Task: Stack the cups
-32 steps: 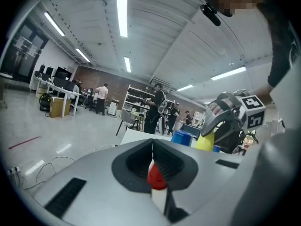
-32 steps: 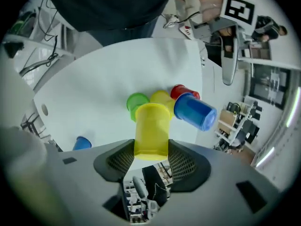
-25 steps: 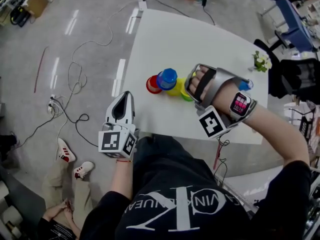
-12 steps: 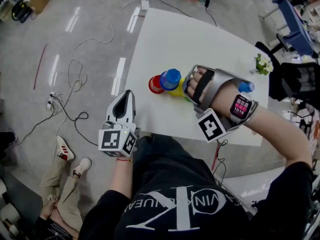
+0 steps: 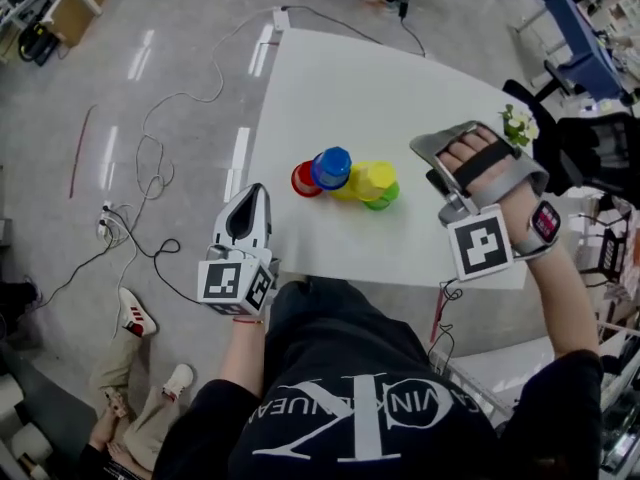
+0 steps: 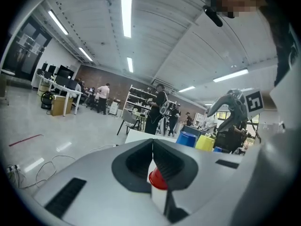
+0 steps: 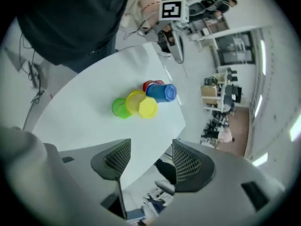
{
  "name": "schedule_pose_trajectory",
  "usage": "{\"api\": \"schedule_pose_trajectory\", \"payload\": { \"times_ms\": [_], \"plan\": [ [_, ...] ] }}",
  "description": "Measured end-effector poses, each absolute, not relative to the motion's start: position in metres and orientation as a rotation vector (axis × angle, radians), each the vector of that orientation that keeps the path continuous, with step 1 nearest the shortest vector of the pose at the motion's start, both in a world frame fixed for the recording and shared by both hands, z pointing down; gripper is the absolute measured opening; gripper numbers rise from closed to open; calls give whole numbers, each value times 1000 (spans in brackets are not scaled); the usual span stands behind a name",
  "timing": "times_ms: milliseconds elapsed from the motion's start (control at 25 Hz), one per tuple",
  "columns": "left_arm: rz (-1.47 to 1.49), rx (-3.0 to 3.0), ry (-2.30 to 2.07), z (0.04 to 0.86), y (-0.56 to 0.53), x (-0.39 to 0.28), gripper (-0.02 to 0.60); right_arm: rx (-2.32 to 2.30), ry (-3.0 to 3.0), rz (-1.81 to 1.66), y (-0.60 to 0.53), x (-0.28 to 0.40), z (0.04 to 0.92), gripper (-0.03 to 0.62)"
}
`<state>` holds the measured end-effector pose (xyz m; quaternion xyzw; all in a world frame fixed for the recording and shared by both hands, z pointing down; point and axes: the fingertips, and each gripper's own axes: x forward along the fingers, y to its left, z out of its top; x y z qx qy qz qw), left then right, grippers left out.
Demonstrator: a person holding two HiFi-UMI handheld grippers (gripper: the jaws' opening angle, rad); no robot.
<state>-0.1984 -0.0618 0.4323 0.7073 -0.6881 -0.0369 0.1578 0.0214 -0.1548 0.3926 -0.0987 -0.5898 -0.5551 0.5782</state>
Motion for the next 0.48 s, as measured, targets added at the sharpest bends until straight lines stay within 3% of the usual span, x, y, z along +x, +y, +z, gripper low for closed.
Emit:
{"api": "schedule_pose_trajectory", "payload": {
  "times_ms": [480],
  "plan": [
    [-9, 2069, -1940, 422, -81, -193, 5, 963, -2005, -178, -226, 216, 436, 236]
  ]
}}
